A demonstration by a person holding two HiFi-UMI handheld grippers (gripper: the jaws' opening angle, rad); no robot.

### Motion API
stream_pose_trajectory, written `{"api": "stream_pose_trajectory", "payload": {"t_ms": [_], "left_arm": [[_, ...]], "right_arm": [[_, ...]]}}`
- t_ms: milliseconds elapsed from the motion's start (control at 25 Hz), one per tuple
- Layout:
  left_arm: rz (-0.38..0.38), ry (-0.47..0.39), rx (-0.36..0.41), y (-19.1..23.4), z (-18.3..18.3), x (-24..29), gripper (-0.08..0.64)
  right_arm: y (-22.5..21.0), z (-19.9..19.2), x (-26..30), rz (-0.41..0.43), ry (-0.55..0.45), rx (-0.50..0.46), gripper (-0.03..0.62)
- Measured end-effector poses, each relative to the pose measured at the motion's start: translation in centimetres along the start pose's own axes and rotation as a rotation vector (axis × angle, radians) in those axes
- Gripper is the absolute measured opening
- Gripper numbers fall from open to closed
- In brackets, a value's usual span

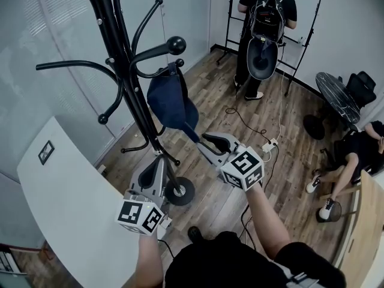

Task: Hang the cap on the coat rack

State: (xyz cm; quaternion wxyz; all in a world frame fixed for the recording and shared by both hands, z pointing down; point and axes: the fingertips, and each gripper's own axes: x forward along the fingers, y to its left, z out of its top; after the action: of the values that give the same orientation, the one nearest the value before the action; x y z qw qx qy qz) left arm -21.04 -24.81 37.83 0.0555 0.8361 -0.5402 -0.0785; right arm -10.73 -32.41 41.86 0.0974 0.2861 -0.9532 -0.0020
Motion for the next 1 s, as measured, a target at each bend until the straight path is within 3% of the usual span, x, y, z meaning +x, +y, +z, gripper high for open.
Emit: {"api": "stream_pose_trajectory", "payload": {"t_ms": [560, 1000], "left_arm": [[0.047, -0.009, 0.019, -5.7, -0.1, -0.4, 0.014], [0.109, 0.006, 0.031, -13.9, -1.6, -2.0, 0.014]], "right_arm": [[-0.1, -0.7, -5.1, 0.050, -0.011, 0.014, 0.120], [2.8, -0.7, -13.6, 0.138, -0.057, -0.021, 0.110]]}}
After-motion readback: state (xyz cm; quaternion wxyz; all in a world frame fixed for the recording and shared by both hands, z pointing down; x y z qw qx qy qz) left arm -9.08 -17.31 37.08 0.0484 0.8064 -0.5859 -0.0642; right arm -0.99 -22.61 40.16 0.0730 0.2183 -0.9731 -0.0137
